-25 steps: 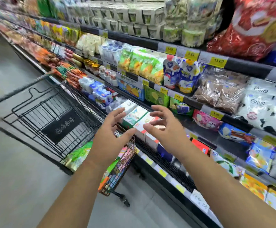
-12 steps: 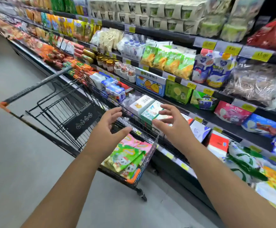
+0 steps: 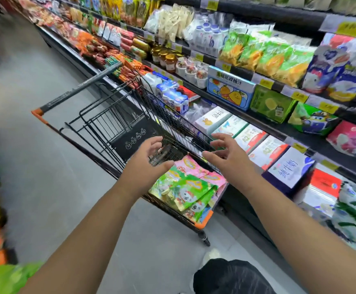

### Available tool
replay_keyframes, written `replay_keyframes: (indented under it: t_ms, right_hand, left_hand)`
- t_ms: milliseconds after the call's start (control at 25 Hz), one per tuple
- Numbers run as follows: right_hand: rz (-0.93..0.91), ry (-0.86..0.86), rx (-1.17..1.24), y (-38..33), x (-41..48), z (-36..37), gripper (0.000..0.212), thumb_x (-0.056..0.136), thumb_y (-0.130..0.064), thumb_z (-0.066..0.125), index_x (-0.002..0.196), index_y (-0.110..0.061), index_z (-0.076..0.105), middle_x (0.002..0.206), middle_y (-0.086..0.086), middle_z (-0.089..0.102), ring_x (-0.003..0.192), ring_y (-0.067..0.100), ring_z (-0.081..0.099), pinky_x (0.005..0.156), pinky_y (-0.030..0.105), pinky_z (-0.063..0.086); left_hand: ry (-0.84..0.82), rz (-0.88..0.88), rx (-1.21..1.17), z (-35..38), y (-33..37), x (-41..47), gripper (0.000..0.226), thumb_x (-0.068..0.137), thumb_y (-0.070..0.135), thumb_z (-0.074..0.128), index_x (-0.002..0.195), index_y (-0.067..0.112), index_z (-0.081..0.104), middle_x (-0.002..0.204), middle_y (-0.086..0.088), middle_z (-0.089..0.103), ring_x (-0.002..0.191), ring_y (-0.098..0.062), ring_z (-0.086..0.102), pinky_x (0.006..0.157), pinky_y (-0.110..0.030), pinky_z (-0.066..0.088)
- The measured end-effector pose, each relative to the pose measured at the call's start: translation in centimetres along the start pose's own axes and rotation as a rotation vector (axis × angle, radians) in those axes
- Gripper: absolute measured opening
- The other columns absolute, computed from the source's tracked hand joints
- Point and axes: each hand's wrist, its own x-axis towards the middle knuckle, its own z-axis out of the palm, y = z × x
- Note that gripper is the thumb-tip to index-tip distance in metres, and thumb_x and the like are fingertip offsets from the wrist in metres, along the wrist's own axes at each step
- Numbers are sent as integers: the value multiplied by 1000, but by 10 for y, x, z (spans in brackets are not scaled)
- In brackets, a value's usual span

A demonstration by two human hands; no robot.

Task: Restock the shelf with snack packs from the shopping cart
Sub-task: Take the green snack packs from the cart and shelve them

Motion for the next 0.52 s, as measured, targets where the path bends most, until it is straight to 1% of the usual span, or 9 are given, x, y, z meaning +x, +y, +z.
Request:
replay_keyframes:
  t_ms: [80, 200, 320, 400, 520]
  right_hand:
    - [3, -41, -16, 4, 23, 15, 47, 88, -32, 71, 129, -34, 48, 123, -5, 54, 100, 11, 63, 71, 21, 50]
    - [4, -94, -10, 9, 61, 33, 51, 87, -31, 73, 131, -31, 48, 122, -5, 54, 103, 15, 62, 81, 36, 55]
    - [19, -131, -29, 11, 97, 50, 51, 86, -29, 73, 132, -28, 50, 121, -4, 55, 103, 16, 62, 78, 33, 55]
    - [39, -148, -38, 14, 113, 58, 51, 85, -30, 74, 131, -29, 51, 119, -5, 56, 103, 16, 62, 83, 37, 56]
    - [61, -169, -75, 20, 125, 68, 51, 84, -33, 75, 129, -30, 51, 120, -6, 57, 101, 12, 62, 89, 39, 54]
  left_hand:
    - [16, -6, 45, -12, -7, 19, 59, 85, 28, 76, 135, 37, 46, 138, 8, 55, 130, -6, 45, 107, -27, 34]
    - [40, -43, 74, -26, -16, 50, 58, 85, 30, 75, 135, 38, 45, 138, 9, 55, 131, -6, 44, 109, -30, 34]
    - [57, -82, 85, -34, -28, 79, 59, 85, 32, 75, 136, 37, 45, 138, 8, 54, 134, -6, 43, 109, -30, 34]
    - [55, -103, 104, -37, -37, 93, 60, 85, 33, 75, 137, 36, 45, 138, 9, 54, 135, -7, 43, 111, -32, 35]
    - [25, -116, 136, -40, -49, 111, 61, 86, 30, 74, 138, 35, 44, 140, 10, 53, 134, -6, 43, 107, -26, 33]
